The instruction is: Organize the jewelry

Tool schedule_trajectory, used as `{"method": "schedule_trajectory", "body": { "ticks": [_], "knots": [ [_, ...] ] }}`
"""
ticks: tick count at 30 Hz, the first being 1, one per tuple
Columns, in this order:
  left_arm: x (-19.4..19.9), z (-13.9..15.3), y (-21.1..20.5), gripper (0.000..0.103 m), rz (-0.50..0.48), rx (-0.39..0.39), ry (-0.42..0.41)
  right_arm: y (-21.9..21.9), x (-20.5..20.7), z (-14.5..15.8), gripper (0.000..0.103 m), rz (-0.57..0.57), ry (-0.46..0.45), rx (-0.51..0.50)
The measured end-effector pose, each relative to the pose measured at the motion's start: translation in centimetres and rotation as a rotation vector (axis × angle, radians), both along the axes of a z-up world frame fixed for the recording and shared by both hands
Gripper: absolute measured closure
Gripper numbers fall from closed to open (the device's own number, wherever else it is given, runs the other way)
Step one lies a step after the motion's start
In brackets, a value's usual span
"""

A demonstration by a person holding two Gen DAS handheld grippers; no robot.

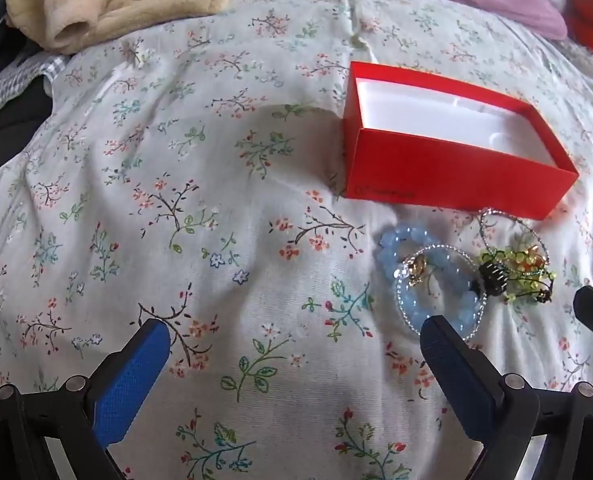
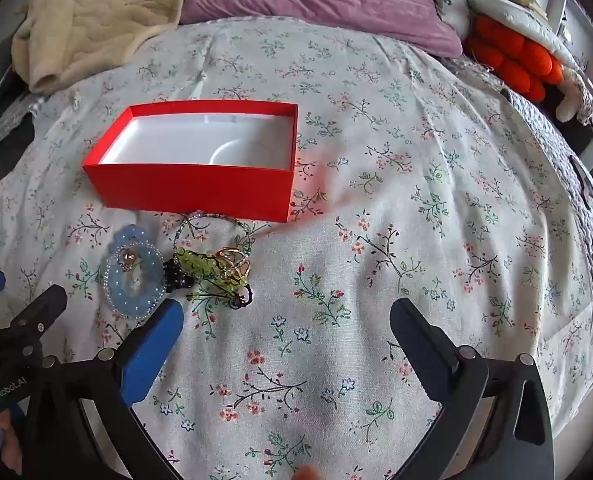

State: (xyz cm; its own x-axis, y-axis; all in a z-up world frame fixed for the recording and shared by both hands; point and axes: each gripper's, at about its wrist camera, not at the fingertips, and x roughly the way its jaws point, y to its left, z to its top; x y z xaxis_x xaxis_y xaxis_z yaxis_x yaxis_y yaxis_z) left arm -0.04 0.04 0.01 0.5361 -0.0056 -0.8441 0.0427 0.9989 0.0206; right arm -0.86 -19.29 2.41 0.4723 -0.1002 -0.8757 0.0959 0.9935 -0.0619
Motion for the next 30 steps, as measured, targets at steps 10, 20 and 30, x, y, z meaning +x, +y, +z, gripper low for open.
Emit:
{"method": "schedule_trajectory", "body": {
  "ticks": [10,20,30],
  "knots": [
    [-0.1,-0.5,0.0,0.0,-0.007,0.007,0.015,0.3,-0.1,0.0,0.0,0.002,0.0,-0.006],
    [0.1,-0.4,-0.1,0.0,0.005,0.007,0.026,0.5,0.0,0.0,0.0,-0.001,0.014,-0.017],
    [0.3,-0.4,-0.2,0.0,0.009,0.009,0.029,0.9,0.0,0.1,0.0,0.008,0.014,-0.02]
  ]
}}
